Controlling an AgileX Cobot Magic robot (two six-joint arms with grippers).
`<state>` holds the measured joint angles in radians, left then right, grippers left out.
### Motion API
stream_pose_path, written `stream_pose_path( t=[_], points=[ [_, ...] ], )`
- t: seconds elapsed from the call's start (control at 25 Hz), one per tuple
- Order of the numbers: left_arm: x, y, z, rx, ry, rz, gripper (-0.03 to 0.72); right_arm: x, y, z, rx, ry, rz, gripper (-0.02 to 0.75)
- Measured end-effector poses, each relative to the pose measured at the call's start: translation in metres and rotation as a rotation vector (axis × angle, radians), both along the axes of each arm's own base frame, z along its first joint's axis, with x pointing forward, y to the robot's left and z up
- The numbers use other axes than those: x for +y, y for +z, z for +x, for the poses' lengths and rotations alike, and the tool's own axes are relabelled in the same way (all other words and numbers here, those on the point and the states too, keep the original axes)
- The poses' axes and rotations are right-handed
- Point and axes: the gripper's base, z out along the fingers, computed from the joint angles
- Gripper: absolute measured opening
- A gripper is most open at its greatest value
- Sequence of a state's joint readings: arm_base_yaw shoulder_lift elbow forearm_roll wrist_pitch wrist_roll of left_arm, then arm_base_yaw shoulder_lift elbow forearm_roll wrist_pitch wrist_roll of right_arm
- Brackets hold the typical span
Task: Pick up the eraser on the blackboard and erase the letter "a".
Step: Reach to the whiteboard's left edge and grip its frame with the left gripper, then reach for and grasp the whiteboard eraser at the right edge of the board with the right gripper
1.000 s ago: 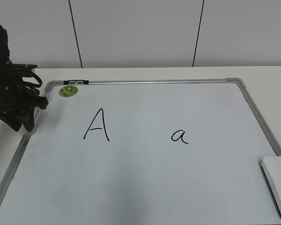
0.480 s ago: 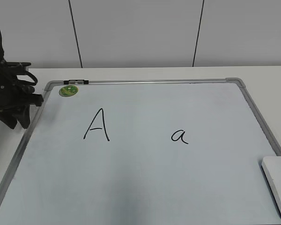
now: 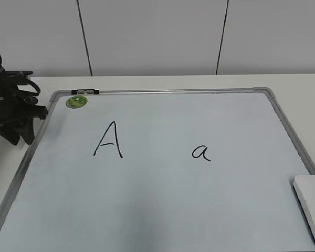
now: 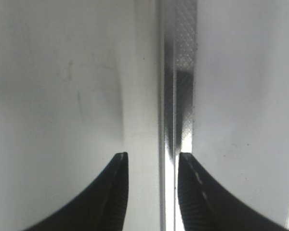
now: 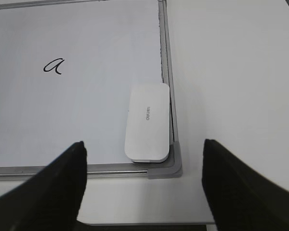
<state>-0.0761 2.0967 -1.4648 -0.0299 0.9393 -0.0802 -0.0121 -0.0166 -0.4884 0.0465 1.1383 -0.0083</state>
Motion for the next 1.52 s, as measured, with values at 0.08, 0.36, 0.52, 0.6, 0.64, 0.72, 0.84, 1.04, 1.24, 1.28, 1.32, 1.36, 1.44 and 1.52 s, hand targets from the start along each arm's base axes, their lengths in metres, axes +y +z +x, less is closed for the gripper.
stream_pose_path(
  t=[0.08, 0.36, 0.52, 0.6, 0.64, 0.72, 0.84, 1.04, 1.24, 1.28, 1.32, 1.36, 1.44, 1.52],
  points=[
    [0.0, -0.001, 0.0, 0.001, -0.006, -0.003, 0.246, 0.0, 0.0, 0.0, 0.0, 0.0, 0.0, 0.554],
    [-0.002, -0.011, 0.001, 0.025, -0.014, -0.015, 0.245, 0.0, 0.0, 0.0, 0.0, 0.0, 0.0, 0.554],
    [-0.002, -0.016, 0.001, 0.036, -0.014, -0.017, 0.244, 0.0, 0.0, 0.0, 0.0, 0.0, 0.0, 0.554],
    [-0.002, -0.015, 0.002, 0.035, -0.012, -0.02, 0.243, 0.0, 0.0, 0.0, 0.0, 0.0, 0.0, 0.554],
    [-0.002, -0.015, 0.002, 0.035, -0.012, -0.02, 0.239, 0.0, 0.0, 0.0, 0.0, 0.0, 0.0, 0.554],
    [-0.003, -0.015, 0.002, 0.035, -0.01, -0.023, 0.2, 0.0, 0.0, 0.0, 0.0, 0.0, 0.0, 0.554],
    [-0.003, -0.015, 0.002, 0.035, -0.004, -0.034, 0.083, 0.0, 0.0, 0.0, 0.0, 0.0, 0.0, 0.554],
    [-0.004, -0.015, 0.002, 0.038, -0.001, -0.039, 0.027, 0.0, 0.0, 0.0, 0.0, 0.003, 0.004, 0.554],
    [-0.004, -0.015, 0.002, 0.039, -0.001, -0.039, 0.027, 0.001, 0.001, 0.007, 0.047, 0.005, 0.008, 0.554],
    [-0.004, -0.015, 0.002, 0.039, -0.001, -0.039, 0.027, 0.001, 0.002, 0.01, 0.067, 0.004, 0.008, 0.554],
    [-0.004, -0.015, 0.002, 0.039, -0.001, -0.039, 0.027, 0.001, 0.003, 0.02, 0.132, 0.005, 0.01, 0.554],
    [-0.004, -0.015, 0.002, 0.039, -0.001, -0.039, 0.028, 0.0, 0.004, 0.026, 0.169, 0.004, 0.01, 0.554],
    [-0.004, -0.015, 0.002, 0.039, -0.001, -0.039, 0.028, 0.0, 0.006, 0.047, 0.292, 0.004, 0.012, 0.554],
    [-0.004, -0.015, 0.002, 0.039, -0.001, -0.039, 0.029, 0.0, 0.006, 0.067, 0.405, 0.003, 0.013, 0.554]
  ],
)
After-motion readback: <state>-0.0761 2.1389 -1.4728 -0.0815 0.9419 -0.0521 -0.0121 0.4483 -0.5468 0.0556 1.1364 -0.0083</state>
